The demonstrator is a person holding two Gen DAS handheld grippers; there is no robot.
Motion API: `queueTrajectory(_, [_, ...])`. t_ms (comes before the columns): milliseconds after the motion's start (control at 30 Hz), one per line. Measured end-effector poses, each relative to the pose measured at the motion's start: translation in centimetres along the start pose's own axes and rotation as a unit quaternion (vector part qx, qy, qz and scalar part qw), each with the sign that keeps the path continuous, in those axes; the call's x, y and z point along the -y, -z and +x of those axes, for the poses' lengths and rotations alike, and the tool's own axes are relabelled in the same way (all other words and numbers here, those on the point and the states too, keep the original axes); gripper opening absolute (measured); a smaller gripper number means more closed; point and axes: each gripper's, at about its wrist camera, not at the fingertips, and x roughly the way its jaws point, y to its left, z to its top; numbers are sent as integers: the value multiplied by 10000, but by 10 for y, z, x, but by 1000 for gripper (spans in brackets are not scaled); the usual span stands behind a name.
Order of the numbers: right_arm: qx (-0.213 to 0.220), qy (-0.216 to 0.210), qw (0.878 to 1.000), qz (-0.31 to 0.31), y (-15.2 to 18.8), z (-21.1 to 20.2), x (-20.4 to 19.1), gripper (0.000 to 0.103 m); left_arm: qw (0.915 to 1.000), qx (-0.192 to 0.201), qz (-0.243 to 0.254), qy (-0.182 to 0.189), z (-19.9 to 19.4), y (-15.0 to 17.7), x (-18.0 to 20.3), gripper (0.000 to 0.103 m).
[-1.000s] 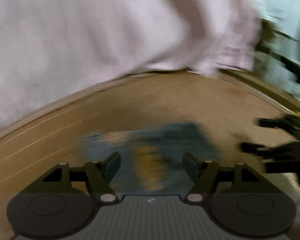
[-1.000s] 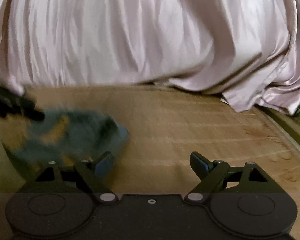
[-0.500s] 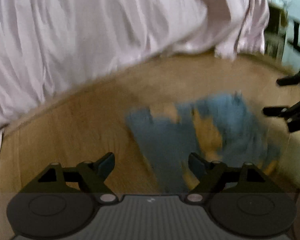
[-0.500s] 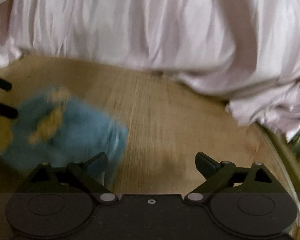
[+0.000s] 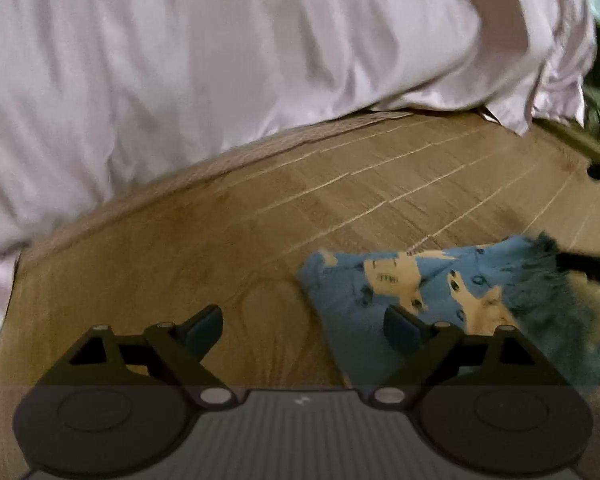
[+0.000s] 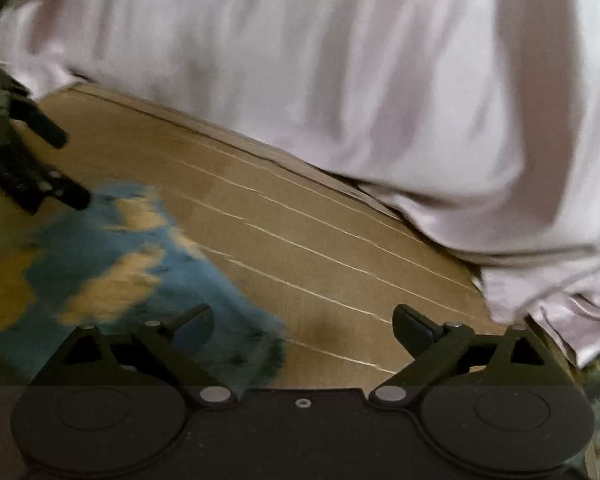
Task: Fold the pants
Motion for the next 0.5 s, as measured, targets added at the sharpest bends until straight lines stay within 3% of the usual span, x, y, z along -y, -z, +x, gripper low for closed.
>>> queueTrajectory(100, [-323, -548, 9980, 59, 1, -10, -16, 98, 9983, -230, -433, 309, -22, 15, -6, 96])
queueTrajectory(233, [-1135, -786, 9904, 58, 23, 5, -38, 94, 9966, -686, -338, 302, -17, 46, 6, 96])
queueTrajectory(333, [-1276, -792, 9867, 627, 29, 7, -31, 97, 9958, -750, -436, 279, -16, 56, 3, 98])
queueTrajectory(500, [-1109, -783, 9902, 319, 20, -5, -27, 97, 9930, -954, -649, 255, -16, 50, -8, 101])
